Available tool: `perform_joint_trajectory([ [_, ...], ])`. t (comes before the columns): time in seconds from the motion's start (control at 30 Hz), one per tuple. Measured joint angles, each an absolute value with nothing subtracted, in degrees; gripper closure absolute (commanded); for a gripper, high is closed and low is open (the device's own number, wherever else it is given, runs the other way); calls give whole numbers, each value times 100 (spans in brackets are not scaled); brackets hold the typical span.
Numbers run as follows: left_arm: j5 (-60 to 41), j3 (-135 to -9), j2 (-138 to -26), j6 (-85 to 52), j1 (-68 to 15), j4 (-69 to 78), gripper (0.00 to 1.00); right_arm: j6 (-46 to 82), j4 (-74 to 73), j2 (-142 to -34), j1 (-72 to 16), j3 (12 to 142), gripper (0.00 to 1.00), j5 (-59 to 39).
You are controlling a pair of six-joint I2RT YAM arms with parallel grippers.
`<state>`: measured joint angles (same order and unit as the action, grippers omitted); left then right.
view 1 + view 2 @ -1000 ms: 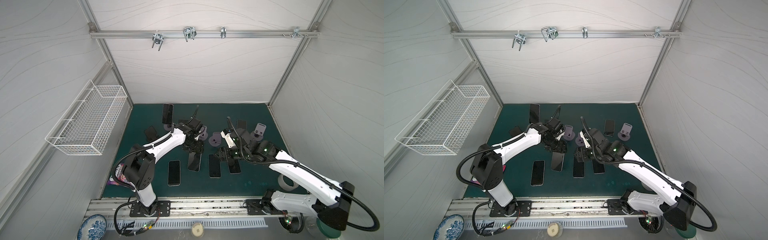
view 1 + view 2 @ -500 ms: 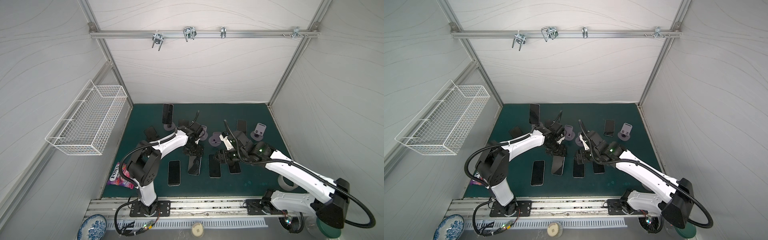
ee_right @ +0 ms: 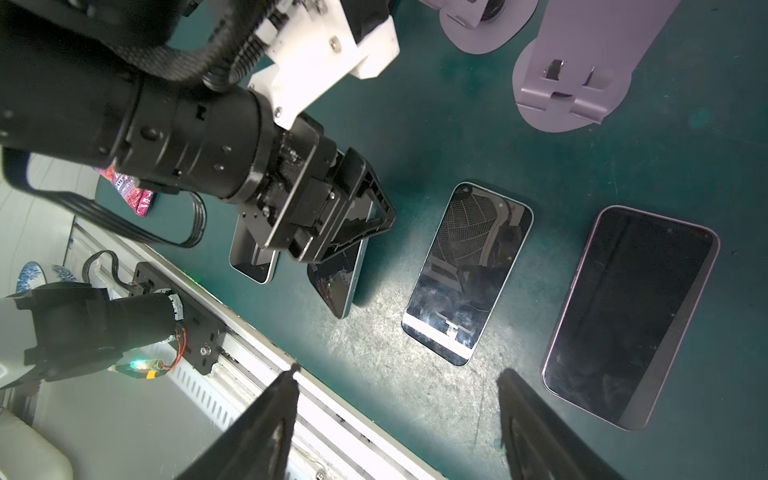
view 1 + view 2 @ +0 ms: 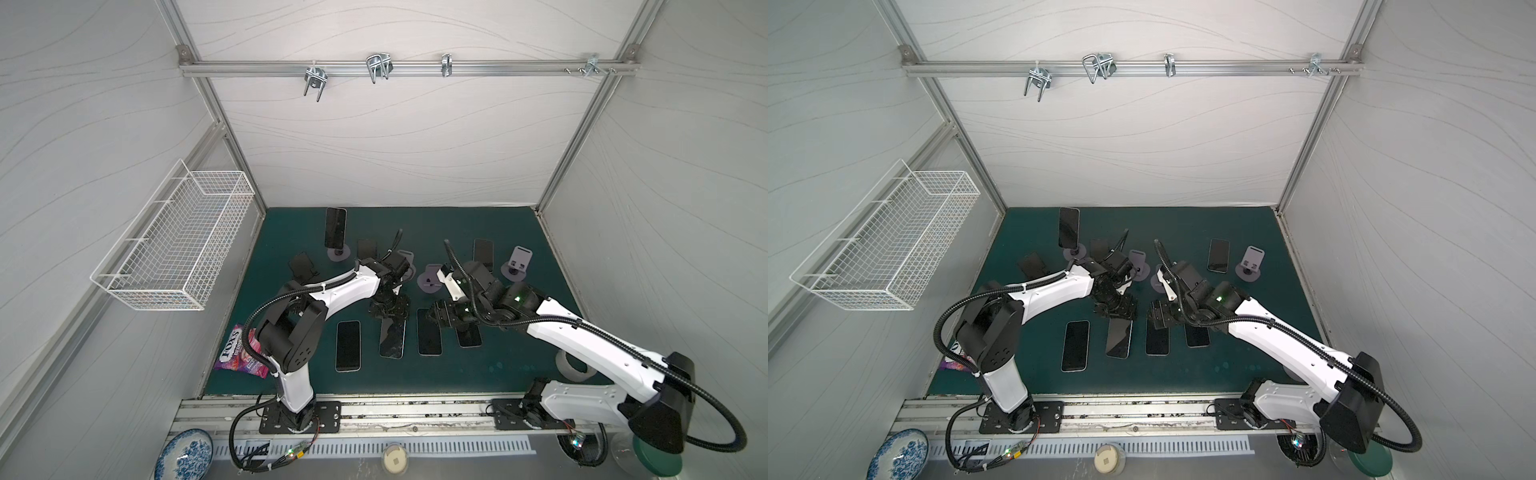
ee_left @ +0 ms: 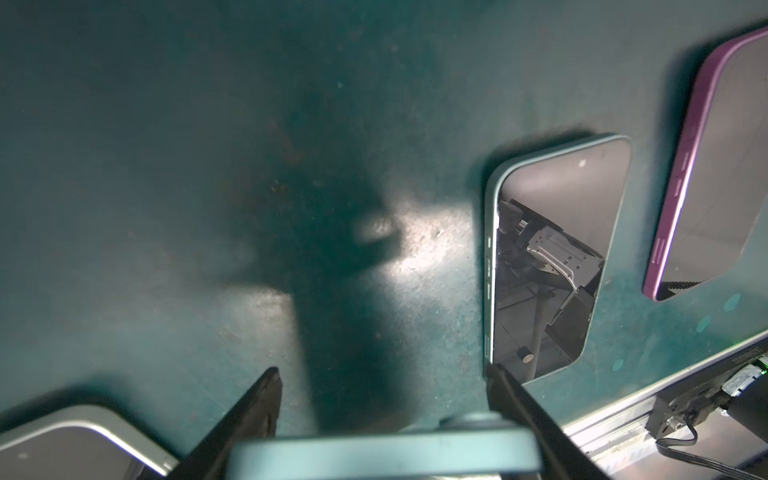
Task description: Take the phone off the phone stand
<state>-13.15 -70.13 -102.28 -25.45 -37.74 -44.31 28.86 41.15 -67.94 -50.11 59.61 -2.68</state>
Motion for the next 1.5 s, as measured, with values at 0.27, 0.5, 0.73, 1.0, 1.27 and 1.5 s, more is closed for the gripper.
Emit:
perform_joint_trajectory([
  [0.27,-1334,-7013,-10359,-2779,-3852,-4294,88,2871,4169,-6755,-4998,5961,23,-266],
  [0.5,-1245,-7013,-10405,-2864,-3854,-4296,87,2840,4246,-6598,-4976,5961,23,-237],
  [0.73,-1013,-7013,-10490,-3024,-3865,-4318,85,2788,4263,-6462,-4945,5961,23,-156],
  [1.0,-965,-7013,-10521,-3157,-3879,-4300,81,2757,4300,-6318,-4904,5931,23,-89],
  [1.27,-954,-7013,-10560,-3238,-3879,-4296,80,2762,4359,-6302,-4897,5902,23,-82],
  [1.5,-941,-7011,-10560,-3282,-3879,-4296,79,2790,4377,-6302,-4886,5902,23,-89],
])
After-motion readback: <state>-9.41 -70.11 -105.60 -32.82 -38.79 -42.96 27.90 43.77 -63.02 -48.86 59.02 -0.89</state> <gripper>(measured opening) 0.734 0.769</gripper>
